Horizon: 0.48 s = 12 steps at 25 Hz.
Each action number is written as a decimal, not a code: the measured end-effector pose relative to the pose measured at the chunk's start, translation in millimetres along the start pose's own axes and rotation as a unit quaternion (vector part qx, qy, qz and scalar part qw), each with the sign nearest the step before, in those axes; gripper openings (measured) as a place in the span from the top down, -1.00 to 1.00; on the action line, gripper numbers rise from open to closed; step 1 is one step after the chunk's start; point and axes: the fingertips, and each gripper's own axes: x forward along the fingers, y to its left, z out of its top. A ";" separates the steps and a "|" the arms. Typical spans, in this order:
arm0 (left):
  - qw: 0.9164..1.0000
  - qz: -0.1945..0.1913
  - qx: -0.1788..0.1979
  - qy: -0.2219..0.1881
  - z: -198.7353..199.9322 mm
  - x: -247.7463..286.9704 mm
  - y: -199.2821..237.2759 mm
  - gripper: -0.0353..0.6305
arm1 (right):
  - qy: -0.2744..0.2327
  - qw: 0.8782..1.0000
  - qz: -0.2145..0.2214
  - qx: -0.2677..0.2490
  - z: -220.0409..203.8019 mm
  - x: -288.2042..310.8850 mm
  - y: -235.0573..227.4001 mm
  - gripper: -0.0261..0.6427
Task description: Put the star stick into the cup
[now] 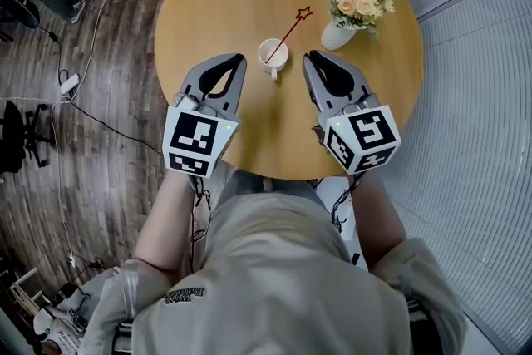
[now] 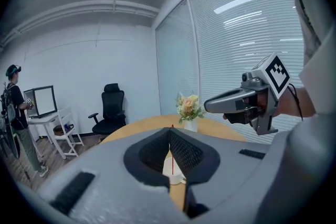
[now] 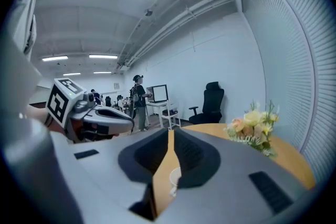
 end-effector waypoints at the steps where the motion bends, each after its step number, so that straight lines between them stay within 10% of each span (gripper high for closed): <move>1: 1.000 0.004 0.002 -0.007 7.7 -5.3 1.3 0.83 | -0.009 1.000 0.001 -0.005 10.6 -6.0 3.7 0.78; 12: 0.994 0.018 0.037 -0.097 89.2 -53.6 -7.5 0.83 | -0.097 0.994 0.020 -0.042 85.4 -64.6 27.9 0.82</move>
